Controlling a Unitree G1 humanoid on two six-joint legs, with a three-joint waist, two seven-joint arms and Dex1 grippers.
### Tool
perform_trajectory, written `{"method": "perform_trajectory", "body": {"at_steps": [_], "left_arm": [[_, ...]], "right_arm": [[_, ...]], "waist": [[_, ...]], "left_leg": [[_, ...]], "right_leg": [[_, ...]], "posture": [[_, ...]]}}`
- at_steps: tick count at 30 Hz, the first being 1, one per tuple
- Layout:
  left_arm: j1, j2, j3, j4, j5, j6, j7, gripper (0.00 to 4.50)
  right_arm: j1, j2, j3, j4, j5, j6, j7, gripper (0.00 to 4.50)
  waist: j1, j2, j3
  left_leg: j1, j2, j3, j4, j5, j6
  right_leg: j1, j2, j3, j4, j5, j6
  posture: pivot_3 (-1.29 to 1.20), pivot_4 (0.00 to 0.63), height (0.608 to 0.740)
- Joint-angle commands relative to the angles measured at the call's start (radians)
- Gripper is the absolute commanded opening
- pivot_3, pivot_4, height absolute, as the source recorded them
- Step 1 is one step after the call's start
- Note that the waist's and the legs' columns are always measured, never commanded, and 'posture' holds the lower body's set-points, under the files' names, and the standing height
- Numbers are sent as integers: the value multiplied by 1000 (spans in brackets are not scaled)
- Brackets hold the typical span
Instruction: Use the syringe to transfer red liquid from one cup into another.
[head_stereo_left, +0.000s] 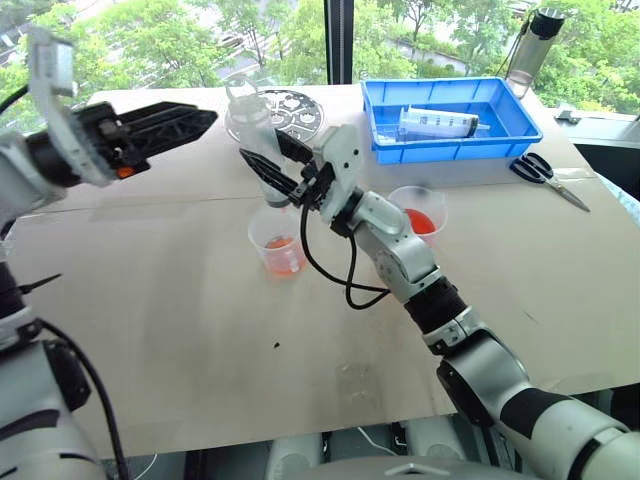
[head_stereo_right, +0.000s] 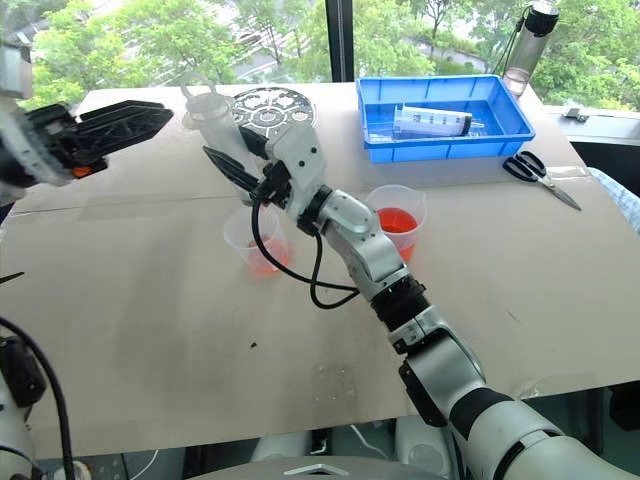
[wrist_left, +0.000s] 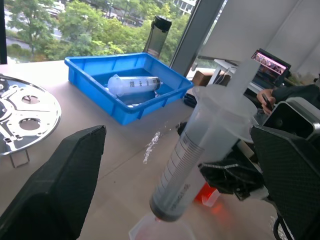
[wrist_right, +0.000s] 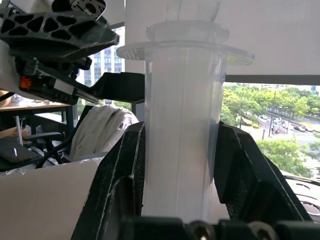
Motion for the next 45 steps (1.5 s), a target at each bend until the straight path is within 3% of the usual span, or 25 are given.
{"method": "perform_trajectory", "body": {"at_steps": [1,7,14,17,22,30,31,35,36,45], "left_arm": [[16,-12,-19,-88,1,-40,-24,4500],[3,-122,-32,-154,3,-66,80,4500],[-34,-184,-66,-170,37,-112,139,4500],[-35,-199,-75,-183,33,-116,138,3728],[-34,-208,-68,-184,27,-113,141,1762],[-37,-212,-58,-172,22,-124,142,1687],[-39,-211,-58,-169,26,-129,140,1686],[-37,-207,-53,-167,30,-138,138,1504],[-35,-206,-51,-168,31,-140,138,1504],[-65,-230,20,-128,-19,-111,210,1499]], "right_arm": [[-92,176,-15,-49,23,-4,1,1460],[-92,168,0,-53,9,-8,8,1460],[-91,163,10,-55,-4,-15,8,1460],[-91,165,12,-55,-9,-18,8,1460],[-87,167,15,-54,-14,-20,7,1460],[-94,156,13,-45,-11,9,22,1460],[-97,152,12,-45,-9,11,28,2531],[-101,130,7,-50,-19,17,43,4329],[-102,123,5,-52,-21,20,45,4500],[-52,-74,-41,-246,-13,196,120,4500]], "waist": [[9,0,1],[6,-2,1],[2,-5,0],[2,-5,0],[2,-5,0],[2,-5,0],[3,-5,0],[2,-5,0],[2,-5,0],[8,-5,0]], "left_leg": [[0,0,0,0,0,0],[0,0,-1,3,0,0],[0,0,-1,2,0,-1],[0,0,0,2,0,-1],[0,0,0,1,0,-1],[0,0,0,1,0,-1],[0,0,0,1,0,-1],[0,0,0,1,0,-1],[0,0,0,1,0,-1],[0,0,-1,1,0,-1]], "right_leg": [[0,0,0,0,0,0],[0,0,0,0,0,0],[0,0,1,1,0,0],[0,0,1,1,0,0],[0,0,1,1,0,0],[0,0,1,1,0,0],[0,0,1,1,0,0],[0,0,1,1,0,0],[0,0,1,1,0,0],[0,0,0,1,0,0]], "posture": [[0,150,740],[0,150,740],[0,150,740],[0,150,740],[0,150,740],[0,150,740],[0,150,740],[0,150,740],[0,150,740],[0,150,740]]}}
